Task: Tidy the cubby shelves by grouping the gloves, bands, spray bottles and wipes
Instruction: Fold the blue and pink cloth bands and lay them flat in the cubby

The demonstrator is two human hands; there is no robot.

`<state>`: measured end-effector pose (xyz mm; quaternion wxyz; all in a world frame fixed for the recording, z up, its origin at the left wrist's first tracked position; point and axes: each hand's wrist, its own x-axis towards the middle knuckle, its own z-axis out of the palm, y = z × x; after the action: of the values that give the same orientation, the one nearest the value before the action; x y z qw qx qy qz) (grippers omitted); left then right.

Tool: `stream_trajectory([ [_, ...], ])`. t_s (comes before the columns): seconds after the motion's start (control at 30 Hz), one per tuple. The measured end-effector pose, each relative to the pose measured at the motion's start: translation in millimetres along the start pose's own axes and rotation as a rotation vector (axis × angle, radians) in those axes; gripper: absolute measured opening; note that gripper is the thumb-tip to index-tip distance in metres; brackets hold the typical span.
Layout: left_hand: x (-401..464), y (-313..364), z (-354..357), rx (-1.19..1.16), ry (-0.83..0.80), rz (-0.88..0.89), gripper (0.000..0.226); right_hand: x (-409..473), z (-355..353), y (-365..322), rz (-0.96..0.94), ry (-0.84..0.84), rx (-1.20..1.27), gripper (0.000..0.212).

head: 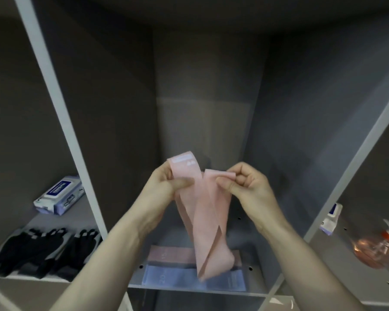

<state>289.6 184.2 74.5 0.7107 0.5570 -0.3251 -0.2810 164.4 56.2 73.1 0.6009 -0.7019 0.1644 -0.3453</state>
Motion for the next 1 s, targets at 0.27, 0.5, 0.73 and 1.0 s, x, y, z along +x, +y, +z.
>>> stream_trajectory([
  [0.27,-7,2,15,-0.013,0.026,0.090,0.037,-9,8,-6,-0.039,-0.105,0.030,0.026],
  [0.5,-7,1,17,0.117,0.127,0.216,0.033,-11,3,-7,0.109,-0.092,0.140,0.020],
  [0.73,-9,-4,16,-0.030,-0.018,0.120,0.036,-10,0,-2,0.037,-0.058,0.100,0.009],
  [1.0,-10,-7,14,0.076,0.068,0.021,0.022,-6,-11,-16,-0.098,-0.113,-0.018,0.015],
])
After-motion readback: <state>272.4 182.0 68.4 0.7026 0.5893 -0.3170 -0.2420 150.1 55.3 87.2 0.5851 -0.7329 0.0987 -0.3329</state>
